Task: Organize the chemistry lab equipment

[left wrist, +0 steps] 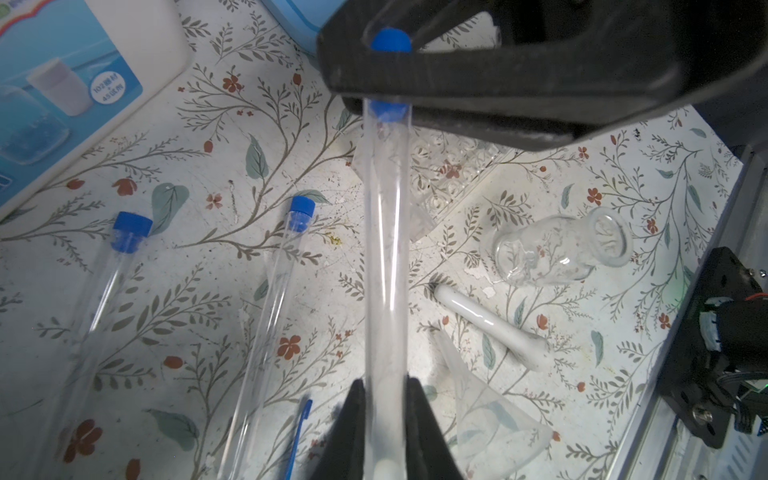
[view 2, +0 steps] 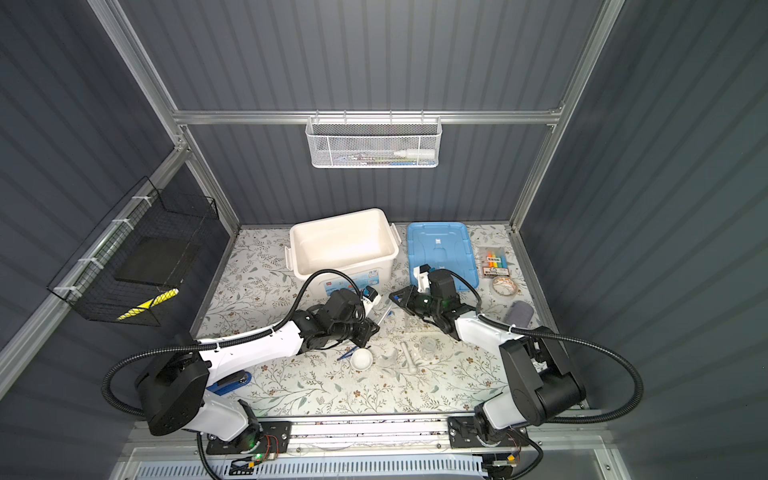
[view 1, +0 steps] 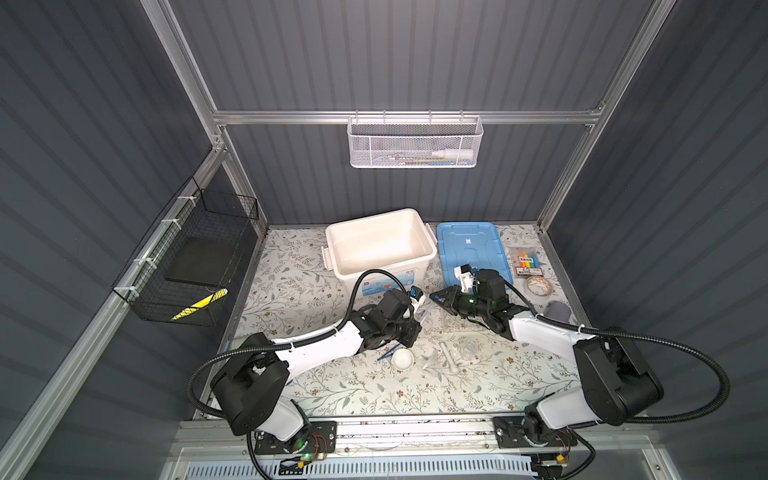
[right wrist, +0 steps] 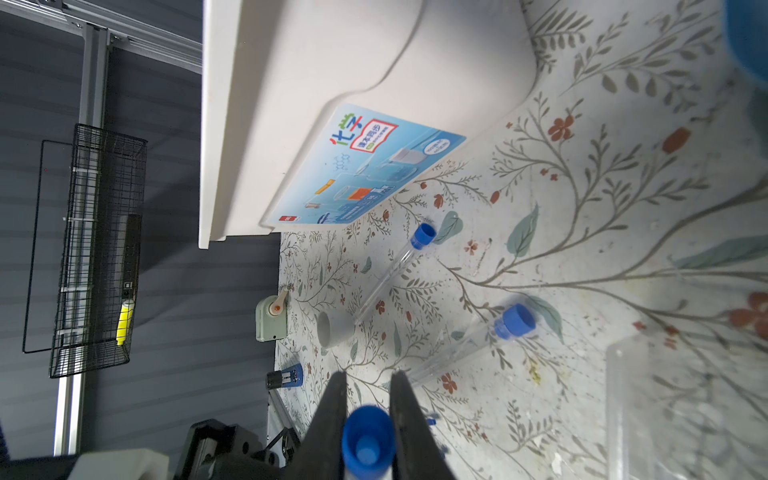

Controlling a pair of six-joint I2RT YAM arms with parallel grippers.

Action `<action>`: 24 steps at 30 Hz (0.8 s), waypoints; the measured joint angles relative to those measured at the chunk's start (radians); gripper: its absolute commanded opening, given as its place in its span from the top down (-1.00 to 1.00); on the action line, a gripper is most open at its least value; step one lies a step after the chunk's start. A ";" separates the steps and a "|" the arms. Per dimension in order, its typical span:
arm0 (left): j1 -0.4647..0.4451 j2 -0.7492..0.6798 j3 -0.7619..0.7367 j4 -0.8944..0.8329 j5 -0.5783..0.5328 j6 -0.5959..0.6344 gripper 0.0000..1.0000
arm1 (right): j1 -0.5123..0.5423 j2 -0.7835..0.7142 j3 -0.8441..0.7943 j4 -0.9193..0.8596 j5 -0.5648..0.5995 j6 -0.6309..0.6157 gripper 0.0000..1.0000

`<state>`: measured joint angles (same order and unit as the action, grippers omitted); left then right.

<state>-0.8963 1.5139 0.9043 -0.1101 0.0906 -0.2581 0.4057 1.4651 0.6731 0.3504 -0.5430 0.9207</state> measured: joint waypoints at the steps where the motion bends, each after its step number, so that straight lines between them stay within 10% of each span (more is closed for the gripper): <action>1: 0.000 0.002 0.001 -0.001 0.000 -0.003 0.47 | 0.000 -0.002 0.000 0.000 0.001 0.000 0.71; 15: -0.002 -0.044 0.015 -0.008 -0.111 -0.058 -0.40 | 0.000 -0.161 0.005 -0.143 0.164 -0.079 0.74; 24: 0.002 -0.101 0.014 -0.020 -0.227 -0.106 -0.56 | 0.022 -0.296 0.093 -0.322 0.421 -0.251 0.73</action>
<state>-0.8948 1.4132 0.9188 -0.1303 -0.1368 -0.3645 0.4274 1.1690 0.7662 0.0288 -0.1219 0.6701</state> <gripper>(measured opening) 0.773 0.177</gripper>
